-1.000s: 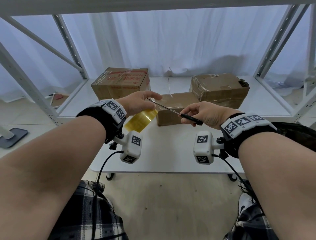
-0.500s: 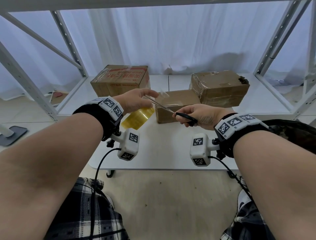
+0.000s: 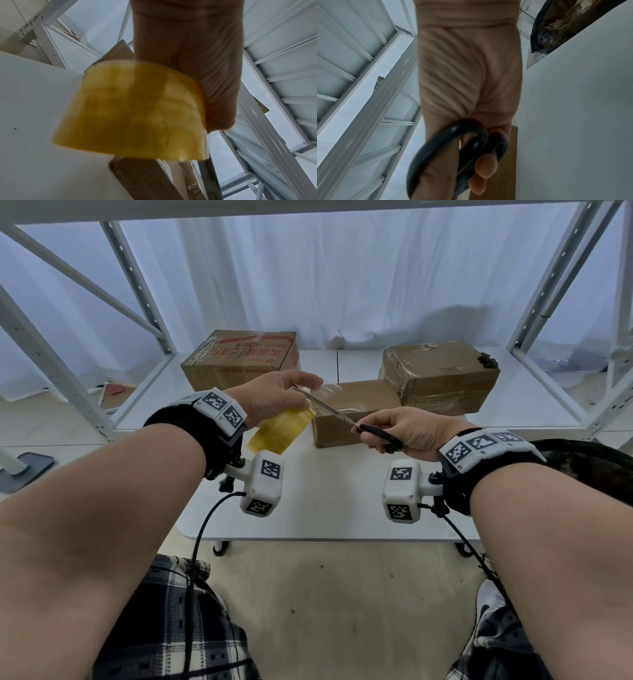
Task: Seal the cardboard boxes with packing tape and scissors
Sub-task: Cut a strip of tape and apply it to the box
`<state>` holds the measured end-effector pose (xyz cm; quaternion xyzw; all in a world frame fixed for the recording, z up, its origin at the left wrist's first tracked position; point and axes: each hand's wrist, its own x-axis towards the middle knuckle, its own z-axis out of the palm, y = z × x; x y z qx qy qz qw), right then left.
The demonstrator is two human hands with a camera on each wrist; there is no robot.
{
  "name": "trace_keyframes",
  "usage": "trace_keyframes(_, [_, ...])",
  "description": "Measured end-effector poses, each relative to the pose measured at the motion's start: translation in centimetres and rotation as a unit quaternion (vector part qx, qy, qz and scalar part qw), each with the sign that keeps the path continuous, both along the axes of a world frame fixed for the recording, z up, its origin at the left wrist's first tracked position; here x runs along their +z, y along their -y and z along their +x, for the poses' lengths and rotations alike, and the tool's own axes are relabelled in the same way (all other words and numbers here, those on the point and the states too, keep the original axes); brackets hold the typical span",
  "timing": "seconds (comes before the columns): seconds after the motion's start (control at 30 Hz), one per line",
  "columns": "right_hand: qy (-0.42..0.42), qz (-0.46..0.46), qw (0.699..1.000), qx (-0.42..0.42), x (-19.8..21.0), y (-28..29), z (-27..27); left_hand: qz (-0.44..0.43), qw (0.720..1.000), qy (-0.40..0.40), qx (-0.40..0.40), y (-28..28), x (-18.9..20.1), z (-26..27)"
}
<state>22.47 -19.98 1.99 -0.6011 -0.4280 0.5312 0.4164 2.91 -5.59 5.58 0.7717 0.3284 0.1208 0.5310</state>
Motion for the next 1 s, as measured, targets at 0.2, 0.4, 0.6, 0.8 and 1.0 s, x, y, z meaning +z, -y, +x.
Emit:
trace_keyframes(0.2, [-0.012,-0.034,0.999,0.017,0.1,0.0,-0.6,-0.017,1.000,-0.004,0.000,-0.1,0.3,-0.5])
trace_keyframes(0.4, [-0.013,-0.016,1.000,0.008,0.1,0.1,-0.7,-0.020,1.000,-0.012,-0.009,-0.1,0.4,-0.8])
trace_keyframes(0.6, [0.013,0.001,1.000,0.011,0.5,0.2,-0.5,-0.017,1.000,-0.020,-0.012,0.1,0.8,-0.9])
trace_keyframes(0.8, [0.118,-0.091,0.986,0.073,-0.7,0.0,-0.3,0.001,0.999,-0.047,-0.022,0.3,0.9,-1.2])
trace_keyframes(1.0, [0.280,-0.181,0.937,0.101,-2.0,0.1,0.3,0.050,0.990,-0.127,-0.024,-0.1,0.4,-2.3])
